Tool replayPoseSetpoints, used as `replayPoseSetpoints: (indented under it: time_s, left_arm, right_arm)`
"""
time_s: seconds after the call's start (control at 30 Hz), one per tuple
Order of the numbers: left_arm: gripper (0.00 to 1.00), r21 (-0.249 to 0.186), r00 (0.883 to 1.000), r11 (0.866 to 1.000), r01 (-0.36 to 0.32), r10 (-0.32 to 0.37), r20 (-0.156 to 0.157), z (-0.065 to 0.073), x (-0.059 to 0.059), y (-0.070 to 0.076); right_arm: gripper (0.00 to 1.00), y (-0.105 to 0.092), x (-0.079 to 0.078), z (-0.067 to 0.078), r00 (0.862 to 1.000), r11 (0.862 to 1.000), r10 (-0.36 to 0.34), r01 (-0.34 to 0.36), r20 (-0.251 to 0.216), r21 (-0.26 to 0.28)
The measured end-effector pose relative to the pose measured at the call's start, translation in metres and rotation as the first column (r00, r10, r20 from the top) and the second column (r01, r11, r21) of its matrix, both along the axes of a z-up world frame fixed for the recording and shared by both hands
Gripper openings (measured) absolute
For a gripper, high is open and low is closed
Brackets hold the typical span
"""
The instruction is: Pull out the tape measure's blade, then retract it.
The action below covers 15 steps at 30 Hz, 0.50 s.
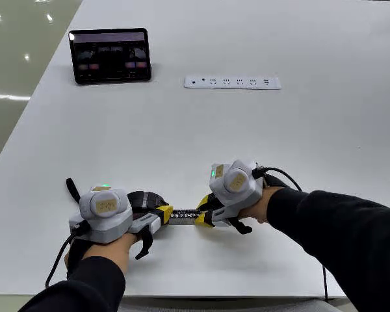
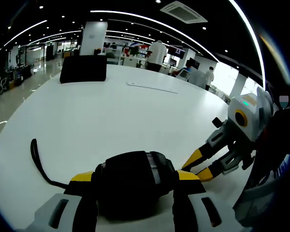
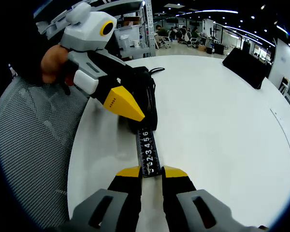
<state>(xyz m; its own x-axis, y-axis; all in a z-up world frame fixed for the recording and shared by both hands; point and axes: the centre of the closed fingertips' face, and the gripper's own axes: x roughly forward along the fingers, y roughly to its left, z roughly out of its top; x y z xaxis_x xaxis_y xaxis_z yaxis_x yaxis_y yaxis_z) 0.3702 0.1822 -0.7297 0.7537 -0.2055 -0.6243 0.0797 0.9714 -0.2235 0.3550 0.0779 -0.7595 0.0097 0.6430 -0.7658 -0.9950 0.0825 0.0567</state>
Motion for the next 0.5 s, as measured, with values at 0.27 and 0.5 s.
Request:
replayPoseSetpoints:
  time_s: [0.27, 0.5]
  left_arm:
    - [0.59, -0.004, 1.000, 1.000, 0.000, 0.000, -0.001, 0.001, 0.000, 0.000]
    - [0.59, -0.004, 1.000, 1.000, 0.003, -0.003, -0.002, 0.001, 0.001, 0.000]
  right_arm:
    - [0.11, 0.009, 0.000, 0.001, 1.000, 1.000, -0.009, 0.009, -0.015, 0.012]
    - [0.11, 0.015, 0.000, 0.000, 1.000, 1.000, -0.007, 0.008, -0.018, 0.023]
